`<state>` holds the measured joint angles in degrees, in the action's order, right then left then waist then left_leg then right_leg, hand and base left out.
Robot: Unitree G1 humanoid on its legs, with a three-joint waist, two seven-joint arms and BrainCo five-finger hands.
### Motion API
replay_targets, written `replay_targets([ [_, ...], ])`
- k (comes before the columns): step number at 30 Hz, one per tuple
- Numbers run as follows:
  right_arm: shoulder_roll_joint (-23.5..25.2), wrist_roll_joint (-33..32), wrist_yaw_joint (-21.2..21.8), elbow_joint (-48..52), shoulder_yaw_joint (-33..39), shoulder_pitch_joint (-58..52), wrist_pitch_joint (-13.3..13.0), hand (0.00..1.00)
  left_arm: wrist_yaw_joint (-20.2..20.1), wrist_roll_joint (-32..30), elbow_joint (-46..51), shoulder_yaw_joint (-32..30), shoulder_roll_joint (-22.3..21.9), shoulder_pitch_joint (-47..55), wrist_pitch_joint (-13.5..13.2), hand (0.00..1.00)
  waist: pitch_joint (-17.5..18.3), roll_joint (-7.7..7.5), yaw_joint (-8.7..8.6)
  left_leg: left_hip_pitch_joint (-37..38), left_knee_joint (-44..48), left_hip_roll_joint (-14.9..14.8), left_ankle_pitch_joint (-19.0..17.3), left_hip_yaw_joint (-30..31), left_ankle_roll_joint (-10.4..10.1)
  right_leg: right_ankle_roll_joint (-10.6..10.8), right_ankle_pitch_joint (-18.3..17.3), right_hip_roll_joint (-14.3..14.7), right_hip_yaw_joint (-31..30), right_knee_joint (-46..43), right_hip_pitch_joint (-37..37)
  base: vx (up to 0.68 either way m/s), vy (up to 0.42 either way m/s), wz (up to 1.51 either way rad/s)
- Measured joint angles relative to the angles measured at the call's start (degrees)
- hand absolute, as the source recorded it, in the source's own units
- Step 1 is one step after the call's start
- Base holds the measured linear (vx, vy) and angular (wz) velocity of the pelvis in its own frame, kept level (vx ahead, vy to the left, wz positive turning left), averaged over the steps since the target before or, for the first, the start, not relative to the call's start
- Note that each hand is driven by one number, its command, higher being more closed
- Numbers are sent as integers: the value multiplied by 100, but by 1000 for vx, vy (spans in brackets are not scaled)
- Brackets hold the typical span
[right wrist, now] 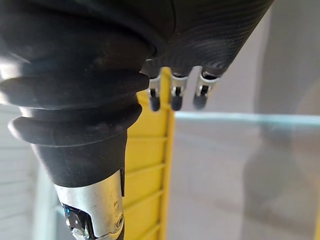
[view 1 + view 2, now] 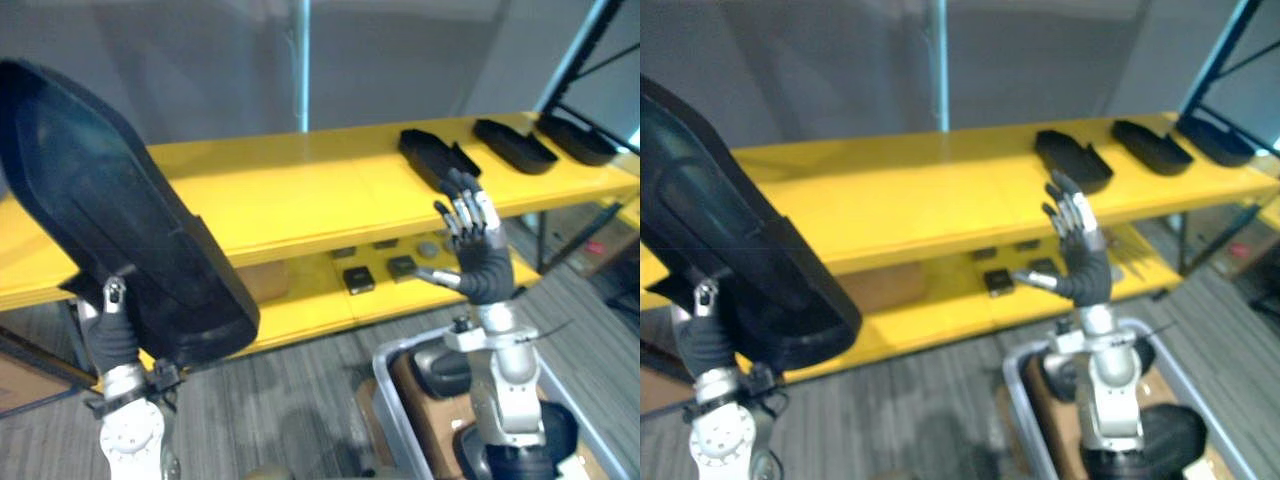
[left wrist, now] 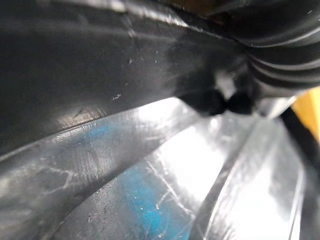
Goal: Walk over and take plastic housings, then place them on the shelf
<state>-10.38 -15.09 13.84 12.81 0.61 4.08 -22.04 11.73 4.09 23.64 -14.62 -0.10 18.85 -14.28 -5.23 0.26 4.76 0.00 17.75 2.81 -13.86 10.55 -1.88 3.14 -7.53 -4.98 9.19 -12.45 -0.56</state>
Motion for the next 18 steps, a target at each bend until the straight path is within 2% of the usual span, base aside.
replay_targets([
  [2, -40, -10, 10, -143, -82, 146, 65, 0, -30, 3, 0, 70, -91, -3, -1, 100, 71, 119, 5, 33, -156, -42, 83, -8, -128, -25, 10, 17, 165, 150, -147, 141, -114, 44],
  [5, -23, -163, 72, -357, -117, 296, 272, 0, -23, -16, 1, 247, -92, -59, -4, 100, 78, 137, 46, 95, -145, -48, 171, -254, -260, -34, 12, -23, 377, 370, -480, 104, -46, 45],
  [7, -1, -214, 156, -441, -55, 296, 360, 0, -63, -22, -3, 286, -90, -169, -7, 100, 22, 43, -60, 54, -102, -148, 119, -973, -189, -35, 13, -112, 736, 499, -758, 54, -7, 98],
  [8, 44, -211, 176, -448, 53, 285, 384, 0, -90, -24, -38, 337, -50, -272, -22, 100, 49, 92, -219, -128, -34, -584, 25, -1988, 148, -54, -6, -95, 1078, 419, -799, -1, 19, 131],
  [9, -4, -198, 154, -501, 242, 288, 385, 0, -137, -44, -137, 395, -21, -414, -26, 100, 13, 186, -258, -176, 23, -733, 184, -2440, 82, -27, -123, -131, 1284, 91, -735, -21, 86, 118],
  [10, 19, -184, 135, -541, 288, 293, 394, 0, -150, -54, -174, 404, 2, -466, -28, 100, -34, 124, -247, -163, 26, -662, 305, -2507, 118, -40, -255, -233, 1317, -48, -648, -47, 137, 87],
  [11, 11, -87, 115, -572, 343, 293, 393, 0, -150, -54, -263, 408, 74, -536, -32, 100, -45, 2, -242, -235, 2, -464, 448, -2463, 122, -90, -327, -419, 1266, -114, -635, -38, 210, 71],
  [12, 7, -80, 98, -601, 414, 310, 367, 0, -145, -51, -343, 400, 150, -576, -32, 100, -40, -42, -246, -298, -57, -299, 451, -2241, 125, -7, -424, -547, 1246, -105, -639, -36, 163, 68],
  [15, 24, -90, 17, -907, 518, 370, 370, 0, -140, -60, -473, 369, 195, -546, -32, 100, -73, -25, -240, -272, -314, -117, 516, -2052, 142, 111, -564, -669, 1207, -202, -533, -66, 92, 29],
  [18, 214, -227, -161, -1115, 539, 361, 389, 0, -138, -61, -470, 297, 193, -495, -45, 100, -65, 7, -264, 22, -1041, 36, 886, -2091, 203, 153, -537, -741, 1073, -177, -465, -91, 29, -9],
])
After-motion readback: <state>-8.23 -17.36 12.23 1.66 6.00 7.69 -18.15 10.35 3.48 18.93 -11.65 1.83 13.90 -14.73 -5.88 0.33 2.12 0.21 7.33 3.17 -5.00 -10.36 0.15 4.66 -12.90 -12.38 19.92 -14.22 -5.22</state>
